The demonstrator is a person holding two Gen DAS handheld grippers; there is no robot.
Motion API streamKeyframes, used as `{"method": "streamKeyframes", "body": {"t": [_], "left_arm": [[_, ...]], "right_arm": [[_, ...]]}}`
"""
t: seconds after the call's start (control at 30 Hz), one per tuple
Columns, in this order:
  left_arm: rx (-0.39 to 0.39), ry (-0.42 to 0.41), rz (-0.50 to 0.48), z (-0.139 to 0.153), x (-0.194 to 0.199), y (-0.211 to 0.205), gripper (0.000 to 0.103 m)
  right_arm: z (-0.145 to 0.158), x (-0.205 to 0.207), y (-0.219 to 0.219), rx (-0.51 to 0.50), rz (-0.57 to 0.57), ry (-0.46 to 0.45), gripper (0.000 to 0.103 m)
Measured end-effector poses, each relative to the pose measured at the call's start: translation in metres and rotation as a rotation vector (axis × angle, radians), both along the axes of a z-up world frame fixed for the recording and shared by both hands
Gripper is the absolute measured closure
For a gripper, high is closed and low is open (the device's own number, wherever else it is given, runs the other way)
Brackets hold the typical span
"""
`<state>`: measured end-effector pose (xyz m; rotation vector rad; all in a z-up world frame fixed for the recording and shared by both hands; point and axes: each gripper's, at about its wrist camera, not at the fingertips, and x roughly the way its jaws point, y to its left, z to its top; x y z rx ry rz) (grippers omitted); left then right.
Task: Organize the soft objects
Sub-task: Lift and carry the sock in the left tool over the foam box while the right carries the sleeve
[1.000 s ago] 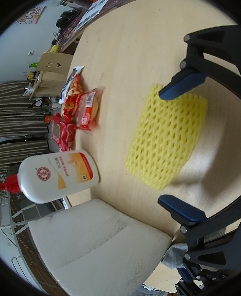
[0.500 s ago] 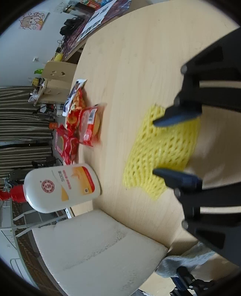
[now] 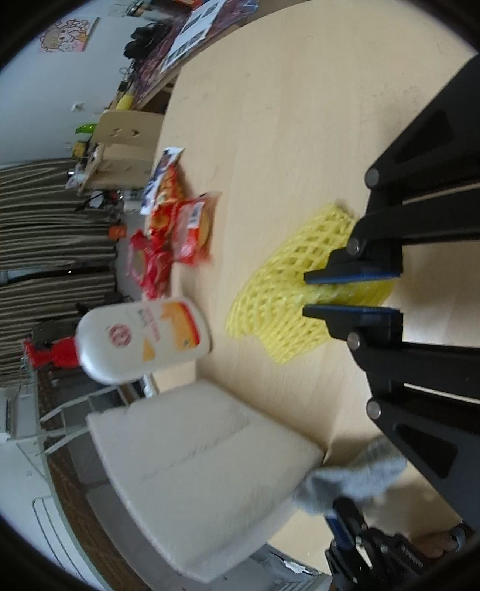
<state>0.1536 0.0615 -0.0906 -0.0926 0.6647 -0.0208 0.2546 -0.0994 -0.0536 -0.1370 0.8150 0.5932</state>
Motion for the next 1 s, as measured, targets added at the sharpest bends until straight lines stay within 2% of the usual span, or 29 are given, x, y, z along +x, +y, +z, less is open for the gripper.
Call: {"method": "streamKeyframes", "body": {"t": [0.37, 0.63, 1.0], "left_arm": [[0.020, -0.053, 0.005, 0.023, -0.021, -0.003, 0.091], [0.034, -0.125, 0.010, 0.052, -0.055, -0.004, 0.091], [0.065, -0.182, 0.011, 0.082, -0.097, -0.006, 0.091]], "right_arm": [[0.030, -0.035, -0.014, 0.111, 0.022, -0.062, 0.090], [0.052, -0.072, -0.029, 0.179, 0.022, -0.130, 0.090], [0.078, -0.131, -0.043, 0.262, 0.008, -0.241, 0.090]]}}
